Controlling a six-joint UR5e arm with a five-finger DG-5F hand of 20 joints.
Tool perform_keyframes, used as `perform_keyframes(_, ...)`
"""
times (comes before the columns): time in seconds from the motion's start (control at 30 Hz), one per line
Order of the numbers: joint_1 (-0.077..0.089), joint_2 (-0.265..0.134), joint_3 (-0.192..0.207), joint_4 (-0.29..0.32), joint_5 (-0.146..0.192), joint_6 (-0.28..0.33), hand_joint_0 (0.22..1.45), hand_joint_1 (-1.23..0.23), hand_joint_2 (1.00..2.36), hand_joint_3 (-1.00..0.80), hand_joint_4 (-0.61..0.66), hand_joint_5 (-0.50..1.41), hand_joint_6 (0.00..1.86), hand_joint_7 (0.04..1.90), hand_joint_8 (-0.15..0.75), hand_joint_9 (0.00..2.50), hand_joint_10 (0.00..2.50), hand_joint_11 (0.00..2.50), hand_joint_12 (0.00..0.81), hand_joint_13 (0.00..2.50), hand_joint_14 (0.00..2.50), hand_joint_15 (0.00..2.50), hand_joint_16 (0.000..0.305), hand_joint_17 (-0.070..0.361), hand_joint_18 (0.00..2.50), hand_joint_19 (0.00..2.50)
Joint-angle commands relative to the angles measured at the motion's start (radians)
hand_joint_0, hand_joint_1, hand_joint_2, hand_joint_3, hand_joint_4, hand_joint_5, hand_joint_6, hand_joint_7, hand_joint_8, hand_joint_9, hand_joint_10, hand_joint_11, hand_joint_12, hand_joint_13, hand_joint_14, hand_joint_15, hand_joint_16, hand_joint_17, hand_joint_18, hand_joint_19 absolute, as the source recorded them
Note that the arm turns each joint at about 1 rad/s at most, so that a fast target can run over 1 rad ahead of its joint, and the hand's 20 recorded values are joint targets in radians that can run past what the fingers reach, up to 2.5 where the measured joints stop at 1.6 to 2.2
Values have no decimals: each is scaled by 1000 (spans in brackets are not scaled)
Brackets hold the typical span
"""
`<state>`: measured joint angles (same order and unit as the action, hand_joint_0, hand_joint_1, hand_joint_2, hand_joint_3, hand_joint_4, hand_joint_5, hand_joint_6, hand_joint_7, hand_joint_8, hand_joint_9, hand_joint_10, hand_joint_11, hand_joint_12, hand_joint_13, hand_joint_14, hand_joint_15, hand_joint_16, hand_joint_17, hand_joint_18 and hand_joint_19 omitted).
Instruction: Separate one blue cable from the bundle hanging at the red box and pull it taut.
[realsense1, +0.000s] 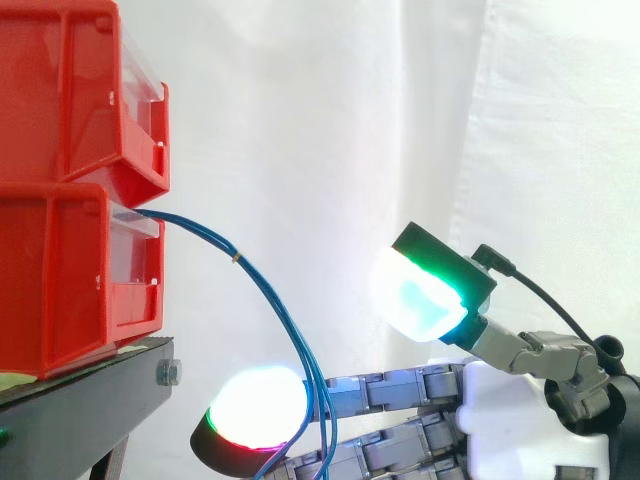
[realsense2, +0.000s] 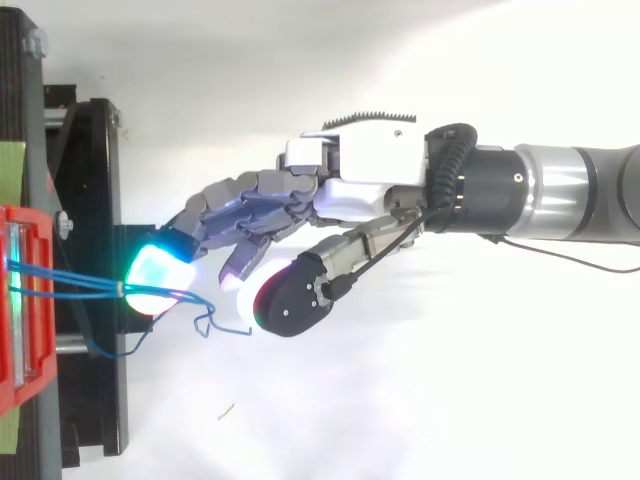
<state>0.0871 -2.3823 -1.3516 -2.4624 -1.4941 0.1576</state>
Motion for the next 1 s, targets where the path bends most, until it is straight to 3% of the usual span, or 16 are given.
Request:
perform_keyframes(0.0,0,0,0,5,2,-9,552,-599,1000,-500,264,-221,502,702,320,356,2,38,386,434,5,165,51,116,562,447)
perform_keyframes(0.27,2,-31,9,46,3,-18,553,-598,1000,-500,265,-220,502,702,321,360,0,35,386,443,5,171,51,115,569,446)
perform_keyframes(0.63,-1,-31,31,51,-11,-16,576,-616,1000,-500,266,-213,502,716,318,371,0,38,379,457,5,170,50,112,569,446)
perform_keyframes(0.97,-4,-31,48,51,-20,34,614,-666,1003,-446,282,-192,502,807,317,401,1,56,372,507,6,186,48,108,619,458)
